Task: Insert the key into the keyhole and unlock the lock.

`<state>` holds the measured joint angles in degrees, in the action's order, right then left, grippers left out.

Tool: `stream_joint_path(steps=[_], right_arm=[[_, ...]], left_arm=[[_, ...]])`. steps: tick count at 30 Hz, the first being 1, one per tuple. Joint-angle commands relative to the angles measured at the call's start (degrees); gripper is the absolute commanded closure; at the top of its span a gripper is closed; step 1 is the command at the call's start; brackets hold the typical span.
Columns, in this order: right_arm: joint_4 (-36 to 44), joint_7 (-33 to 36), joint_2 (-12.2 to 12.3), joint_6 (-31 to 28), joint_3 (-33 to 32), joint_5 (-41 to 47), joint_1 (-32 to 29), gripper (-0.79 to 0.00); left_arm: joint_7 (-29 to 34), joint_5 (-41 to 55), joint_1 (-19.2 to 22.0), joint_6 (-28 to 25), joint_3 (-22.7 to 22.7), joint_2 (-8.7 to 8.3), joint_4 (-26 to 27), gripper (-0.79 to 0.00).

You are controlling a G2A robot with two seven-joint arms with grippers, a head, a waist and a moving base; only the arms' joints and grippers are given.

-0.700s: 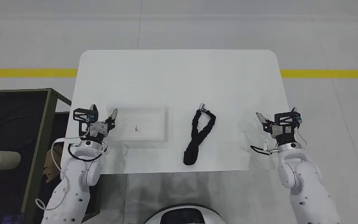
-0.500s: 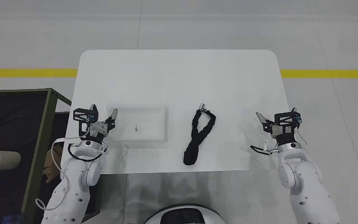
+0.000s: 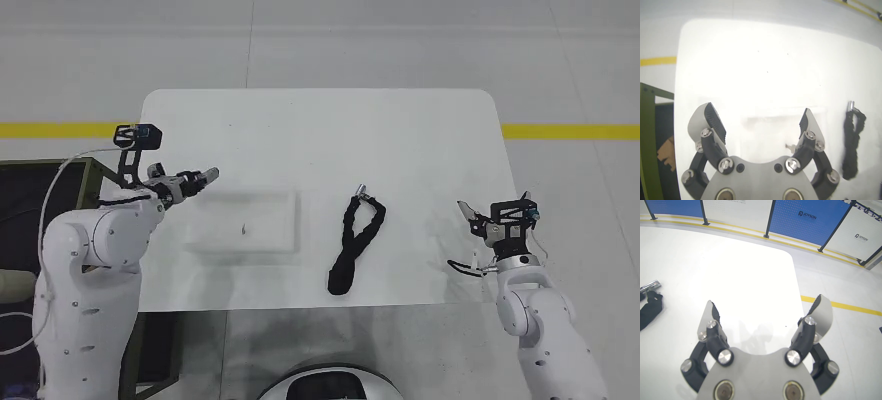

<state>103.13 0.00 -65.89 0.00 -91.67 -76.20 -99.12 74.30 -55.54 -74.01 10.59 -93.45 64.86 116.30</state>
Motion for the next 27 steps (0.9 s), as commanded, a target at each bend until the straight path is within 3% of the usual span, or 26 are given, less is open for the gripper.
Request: stream_joint_path(steps=[1, 5, 16, 21, 26, 27], right_arm=[[0.0, 0.0, 0.0, 0.0, 0.0, 0.0, 0.0, -0.785], [0.0, 0.0, 0.0, 0.0, 0.0, 0.0, 0.0, -0.785], [0.0, 0.0, 0.0, 0.0, 0.0, 0.0, 0.0, -0.785], [0.0, 0.0, 0.0, 0.0, 0.0, 0.0, 0.0, -0.785], [0.0, 0.0, 0.0, 0.0, 0.0, 0.0, 0.0, -0.785], [0.0, 0.0, 0.0, 0.0, 0.0, 0.0, 0.0, -0.785]], left_arm=[[12.79, 3.75, 4.71, 1.98, 2.31, 0.03, -1.45, -0.785], [13.7, 8.21, 7.99, 3.58, 4.99, -0.3, -4.19, -0.785], [11.48, 7.17, 6.78, 3.53, 4.24, -0.53, -4.09, -0.785], [13.7, 11.15, 7.0, 5.11, 7.53, -0.75, -6.51, -0.785], [13.7, 14.58, 7.33, 5.69, 10.83, -2.03, -8.73, -0.785], [13.7, 14.68, 7.38, 5.7, 11.55, -2.37, -9.09, -0.742]])
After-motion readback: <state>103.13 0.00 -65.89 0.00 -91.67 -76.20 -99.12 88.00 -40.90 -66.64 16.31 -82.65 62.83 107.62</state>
